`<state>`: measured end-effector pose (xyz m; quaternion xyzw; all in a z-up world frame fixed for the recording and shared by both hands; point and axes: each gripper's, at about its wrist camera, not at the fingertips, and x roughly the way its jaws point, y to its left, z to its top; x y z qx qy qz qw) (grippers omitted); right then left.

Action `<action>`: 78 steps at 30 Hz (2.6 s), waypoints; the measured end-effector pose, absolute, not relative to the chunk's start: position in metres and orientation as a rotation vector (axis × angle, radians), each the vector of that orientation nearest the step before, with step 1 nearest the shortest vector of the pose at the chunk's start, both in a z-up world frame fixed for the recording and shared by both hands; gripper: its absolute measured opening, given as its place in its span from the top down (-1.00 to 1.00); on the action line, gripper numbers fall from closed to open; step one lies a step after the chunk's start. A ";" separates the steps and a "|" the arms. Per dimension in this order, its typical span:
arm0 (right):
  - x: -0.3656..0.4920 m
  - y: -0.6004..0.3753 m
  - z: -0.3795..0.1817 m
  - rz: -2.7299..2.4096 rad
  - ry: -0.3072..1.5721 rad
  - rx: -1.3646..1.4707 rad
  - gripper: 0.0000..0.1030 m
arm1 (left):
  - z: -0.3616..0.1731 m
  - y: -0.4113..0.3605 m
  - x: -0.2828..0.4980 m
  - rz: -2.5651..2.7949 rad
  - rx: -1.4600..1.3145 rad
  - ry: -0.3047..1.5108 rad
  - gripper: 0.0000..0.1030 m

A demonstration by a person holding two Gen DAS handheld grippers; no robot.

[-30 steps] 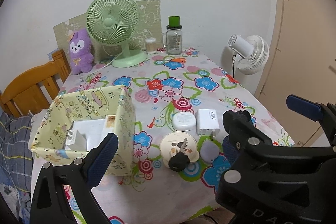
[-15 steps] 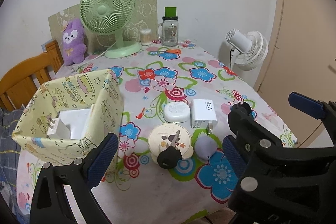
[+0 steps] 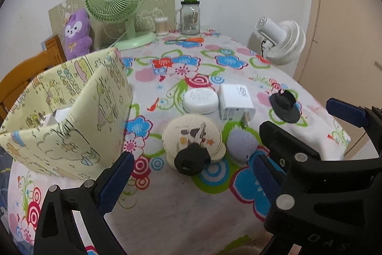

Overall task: Organize rigid objects
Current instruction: 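Move the left tool to the black key fob while the right tool approaches the grey egg-shaped object, then close the left tool on the key fob while the right tool closes on the grey egg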

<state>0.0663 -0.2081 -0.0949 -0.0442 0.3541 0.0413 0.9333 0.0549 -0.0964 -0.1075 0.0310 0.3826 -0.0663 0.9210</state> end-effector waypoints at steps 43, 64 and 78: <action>0.111 -0.188 -0.149 0.157 0.902 -0.076 0.13 | -0.138 -0.102 0.070 -0.192 0.128 0.807 -0.35; 0.107 -0.206 -0.145 0.112 0.921 -0.033 0.16 | -0.131 -0.104 0.068 -0.168 0.142 0.790 0.07; 0.109 -0.211 -0.145 0.122 0.927 -0.004 0.18 | -0.132 -0.109 0.071 -0.178 0.155 0.798 0.39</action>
